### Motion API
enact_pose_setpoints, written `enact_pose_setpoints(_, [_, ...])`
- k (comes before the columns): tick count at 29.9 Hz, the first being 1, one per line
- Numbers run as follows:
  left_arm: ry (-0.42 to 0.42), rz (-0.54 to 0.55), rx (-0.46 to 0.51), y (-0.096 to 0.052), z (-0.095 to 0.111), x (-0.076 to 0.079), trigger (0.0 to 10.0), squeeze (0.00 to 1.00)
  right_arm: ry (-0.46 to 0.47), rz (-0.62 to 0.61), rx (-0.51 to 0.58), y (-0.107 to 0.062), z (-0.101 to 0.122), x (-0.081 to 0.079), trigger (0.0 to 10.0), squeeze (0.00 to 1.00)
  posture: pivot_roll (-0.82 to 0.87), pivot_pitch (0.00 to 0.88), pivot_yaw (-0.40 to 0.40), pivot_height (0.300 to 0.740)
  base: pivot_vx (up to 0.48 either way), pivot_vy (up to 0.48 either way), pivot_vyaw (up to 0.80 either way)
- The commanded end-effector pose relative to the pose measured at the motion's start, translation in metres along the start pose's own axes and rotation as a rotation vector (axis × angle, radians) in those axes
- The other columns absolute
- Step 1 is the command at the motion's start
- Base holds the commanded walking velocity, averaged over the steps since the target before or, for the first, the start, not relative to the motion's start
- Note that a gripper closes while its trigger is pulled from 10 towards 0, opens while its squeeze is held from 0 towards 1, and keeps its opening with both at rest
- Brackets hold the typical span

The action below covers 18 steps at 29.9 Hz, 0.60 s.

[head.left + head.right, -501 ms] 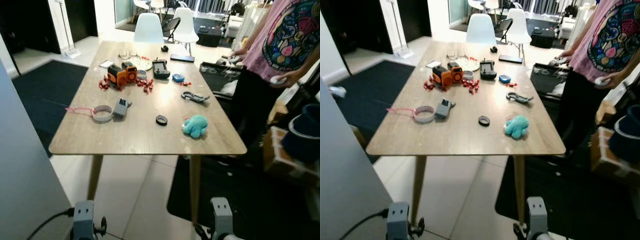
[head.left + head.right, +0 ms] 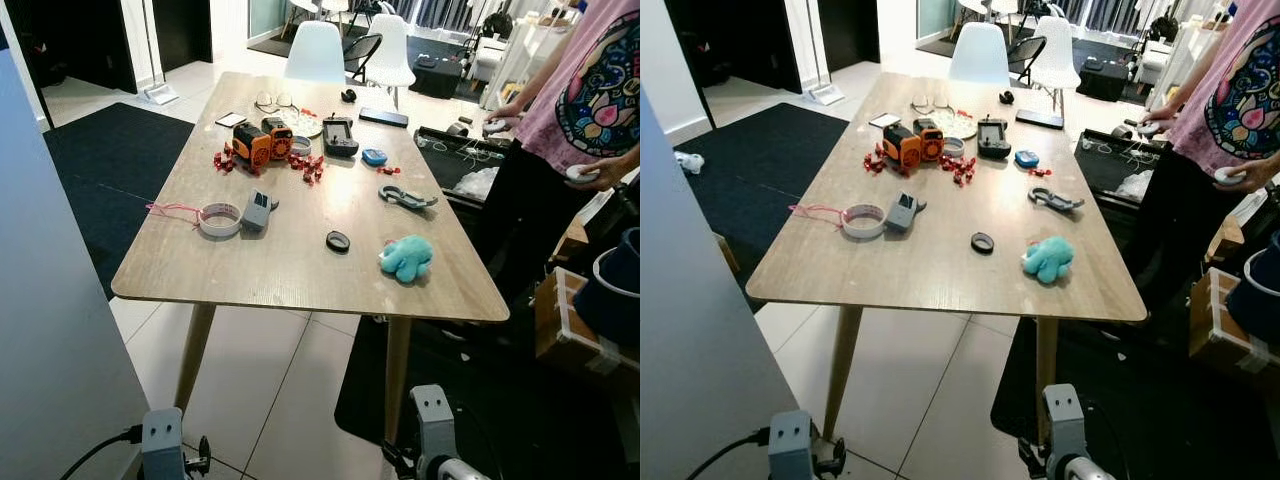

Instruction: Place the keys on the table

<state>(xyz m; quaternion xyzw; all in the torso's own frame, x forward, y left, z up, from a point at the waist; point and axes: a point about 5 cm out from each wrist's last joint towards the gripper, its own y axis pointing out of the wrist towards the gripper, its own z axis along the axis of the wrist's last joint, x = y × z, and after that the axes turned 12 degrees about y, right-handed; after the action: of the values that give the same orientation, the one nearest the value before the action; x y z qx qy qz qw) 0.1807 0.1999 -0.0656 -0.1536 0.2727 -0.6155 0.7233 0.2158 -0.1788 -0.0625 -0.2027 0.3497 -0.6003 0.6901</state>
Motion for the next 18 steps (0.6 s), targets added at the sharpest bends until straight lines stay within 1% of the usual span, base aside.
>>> enact_pose_setpoints(1, [0.009,-0.014,-0.005,-0.001,-0.002,0.005,10.0,0.00,-0.015,-0.017,-0.004,-0.003,-0.003,0.006,10.0,0.00,0.03,0.056,-0.095,0.740,0.000,0.000,0.00])
enact_pose_setpoints(2, [0.012,-0.025,-0.004,-0.001,-0.001,0.006,10.0,0.00,-0.012,-0.026,0.002,-0.003,-0.003,0.007,10.0,0.00,0.02,0.060,-0.075,0.740,0.000,0.000,0.00])
enact_pose_setpoints(4, [0.014,-0.032,-0.003,0.000,0.000,0.007,10.0,0.00,-0.008,-0.032,0.006,-0.004,-0.003,0.008,10.0,0.00,0.02,0.060,-0.075,0.740,0.000,0.000,0.00])
enact_pose_setpoints(6, [0.028,-0.077,0.003,0.003,0.004,0.012,10.0,0.00,0.016,-0.060,0.028,-0.006,-0.004,0.011,10.0,0.00,0.00,0.070,-0.025,0.740,0.000,0.000,0.00])
enact_pose_setpoints(7, [0.028,-0.077,0.003,0.003,0.004,0.012,10.0,0.00,0.016,-0.060,0.028,-0.006,-0.004,0.011,10.0,0.00,0.00,0.070,-0.025,0.740,0.000,0.000,0.00])
enact_pose_setpoints(10, [0.047,-0.130,0.012,0.006,0.011,0.015,10.0,0.00,0.043,-0.090,0.054,-0.007,-0.005,0.014,10.0,0.00,0.00,0.081,0.008,0.740,0.000,0.000,0.00])
enact_pose_setpoints(14, [0.068,-0.154,0.028,0.009,0.016,0.013,10.0,0.00,0.054,-0.126,0.069,-0.008,-0.006,0.016,10.0,0.00,0.00,0.089,0.037,0.740,0.000,0.000,0.00])
enact_pose_setpoints(17, [0.070,-0.153,0.028,0.010,0.017,0.011,10.0,0.00,0.050,-0.133,0.069,-0.008,-0.007,0.016,10.0,0.00,0.00,0.089,0.037,0.740,0.000,0.000,0.00])
enact_pose_setpoints(18, [0.074,-0.156,0.026,0.010,0.016,0.010,10.0,0.00,0.062,-0.133,0.069,-0.008,-0.008,0.016,10.0,0.00,0.00,0.091,0.045,0.740,0.000,0.000,0.00])
